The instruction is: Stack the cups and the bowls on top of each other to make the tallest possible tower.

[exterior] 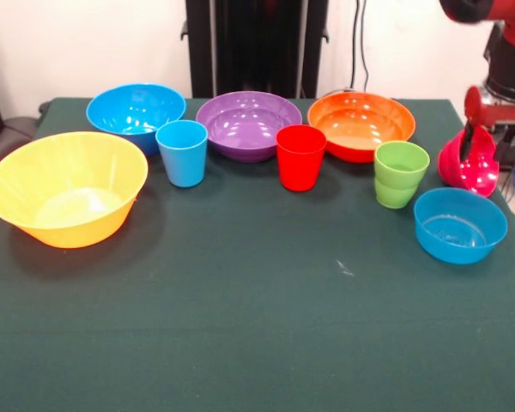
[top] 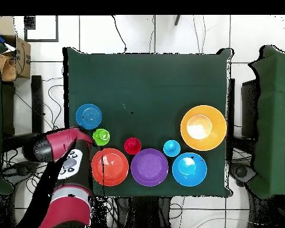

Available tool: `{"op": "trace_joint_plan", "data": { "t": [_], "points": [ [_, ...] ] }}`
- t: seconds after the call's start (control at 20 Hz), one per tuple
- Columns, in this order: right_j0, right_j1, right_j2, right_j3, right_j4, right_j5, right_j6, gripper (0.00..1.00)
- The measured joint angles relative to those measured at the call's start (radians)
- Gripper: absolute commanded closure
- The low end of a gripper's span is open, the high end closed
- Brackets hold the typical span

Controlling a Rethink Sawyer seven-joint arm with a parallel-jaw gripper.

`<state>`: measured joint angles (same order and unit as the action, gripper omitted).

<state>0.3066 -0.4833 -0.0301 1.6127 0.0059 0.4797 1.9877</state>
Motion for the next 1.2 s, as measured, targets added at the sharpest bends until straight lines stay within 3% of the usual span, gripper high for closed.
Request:
{"op": "trace_joint_plan", "data": {
  "t": [0.4,1.2],
  "points": [
    [-0.025,-0.067,0.002,0.043,0.000,0.000,0.000,0.00],
    [-0.025,-0.066,0.015,0.073,0.000,0.000,0.000,0.00]
  ]
}}
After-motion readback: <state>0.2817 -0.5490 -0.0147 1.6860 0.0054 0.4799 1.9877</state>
